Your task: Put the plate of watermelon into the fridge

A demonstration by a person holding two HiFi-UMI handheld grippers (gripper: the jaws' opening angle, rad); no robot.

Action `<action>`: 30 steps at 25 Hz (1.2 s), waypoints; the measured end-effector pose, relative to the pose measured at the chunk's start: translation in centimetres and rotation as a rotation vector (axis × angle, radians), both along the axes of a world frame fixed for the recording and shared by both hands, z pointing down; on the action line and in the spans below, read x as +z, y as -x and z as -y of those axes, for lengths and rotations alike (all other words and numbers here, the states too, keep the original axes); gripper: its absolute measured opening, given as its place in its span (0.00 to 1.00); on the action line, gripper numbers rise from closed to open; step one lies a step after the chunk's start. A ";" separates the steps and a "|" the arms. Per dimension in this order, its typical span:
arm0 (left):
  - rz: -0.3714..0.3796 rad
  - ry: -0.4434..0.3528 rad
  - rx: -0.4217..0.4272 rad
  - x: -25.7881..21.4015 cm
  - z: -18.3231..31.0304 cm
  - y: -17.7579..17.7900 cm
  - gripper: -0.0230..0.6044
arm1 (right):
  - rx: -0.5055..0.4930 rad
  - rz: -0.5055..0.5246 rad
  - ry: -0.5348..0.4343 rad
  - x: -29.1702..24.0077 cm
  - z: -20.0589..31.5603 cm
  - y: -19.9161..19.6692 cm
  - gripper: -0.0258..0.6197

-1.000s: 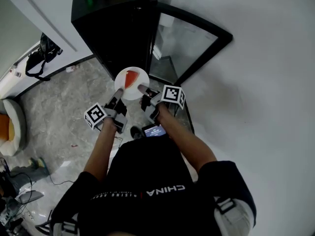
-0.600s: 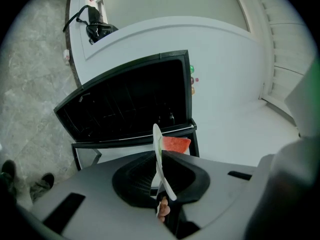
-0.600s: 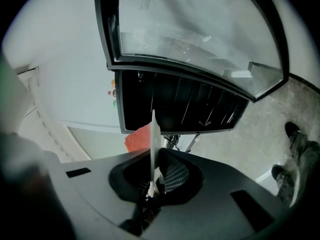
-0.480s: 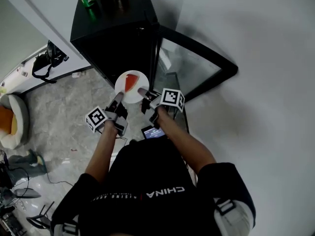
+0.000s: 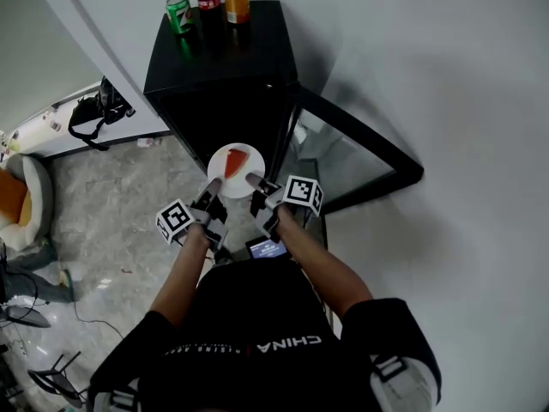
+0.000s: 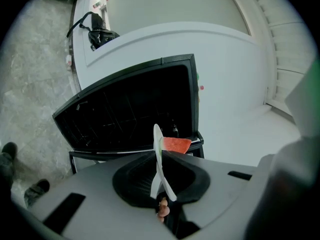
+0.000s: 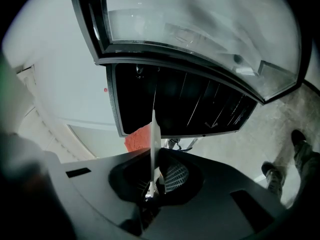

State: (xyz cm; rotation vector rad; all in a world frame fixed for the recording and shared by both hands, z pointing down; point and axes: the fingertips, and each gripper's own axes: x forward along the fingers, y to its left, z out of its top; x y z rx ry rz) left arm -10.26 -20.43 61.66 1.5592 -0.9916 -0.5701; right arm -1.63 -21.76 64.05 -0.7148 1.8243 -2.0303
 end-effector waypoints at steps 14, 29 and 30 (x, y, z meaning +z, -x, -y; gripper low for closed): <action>0.022 -0.029 0.047 -0.2 0.0 -0.1 0.09 | 0.030 0.015 -0.039 -0.1 -0.2 -0.1 0.08; 0.043 -0.020 0.061 0.0 0.0 -0.1 0.09 | 0.032 0.013 -0.022 0.1 -0.1 -0.1 0.08; 0.043 -0.029 0.063 -0.1 0.1 -0.2 0.09 | 0.035 0.014 -0.019 0.1 -0.1 -0.1 0.08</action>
